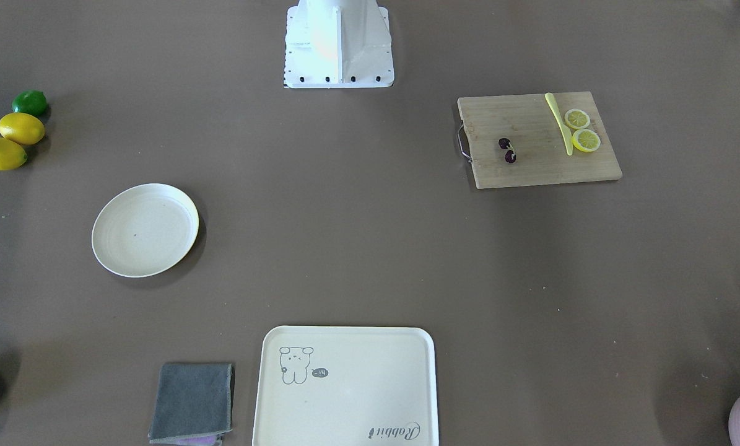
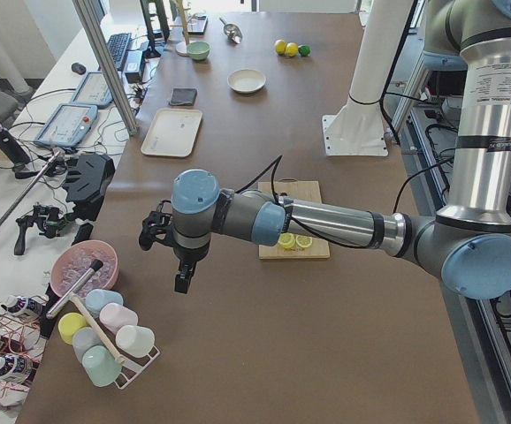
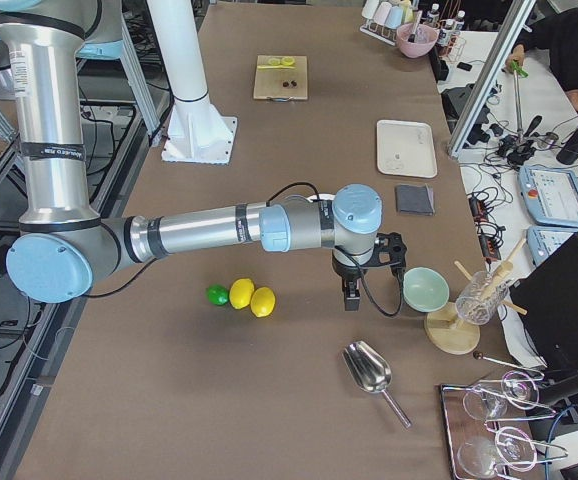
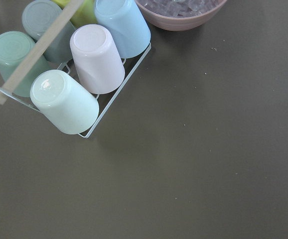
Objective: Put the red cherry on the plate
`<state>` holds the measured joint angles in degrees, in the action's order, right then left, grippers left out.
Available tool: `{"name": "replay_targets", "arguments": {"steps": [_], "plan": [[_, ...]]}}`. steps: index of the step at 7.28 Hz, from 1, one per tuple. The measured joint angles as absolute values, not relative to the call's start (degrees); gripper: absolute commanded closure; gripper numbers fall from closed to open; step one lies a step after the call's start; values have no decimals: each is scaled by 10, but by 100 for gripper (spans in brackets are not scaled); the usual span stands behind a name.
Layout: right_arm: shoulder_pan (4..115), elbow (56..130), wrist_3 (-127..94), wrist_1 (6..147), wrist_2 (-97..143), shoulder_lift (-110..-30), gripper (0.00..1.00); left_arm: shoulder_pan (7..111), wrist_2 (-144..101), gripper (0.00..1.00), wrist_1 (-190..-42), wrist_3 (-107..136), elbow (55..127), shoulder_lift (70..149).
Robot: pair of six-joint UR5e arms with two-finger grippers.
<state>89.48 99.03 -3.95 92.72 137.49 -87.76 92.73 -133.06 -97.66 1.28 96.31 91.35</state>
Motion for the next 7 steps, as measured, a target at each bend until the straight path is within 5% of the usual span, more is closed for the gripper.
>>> {"name": "replay_targets", "arguments": {"steps": [4, 7], "plan": [[845, 995, -63, 898, 1373, -874, 0, 929, -1332, 2, -982, 16, 969, 910], [712, 989, -254, 713, 1335, -875, 0, 929, -1332, 2, -984, 16, 972, 910]]}}
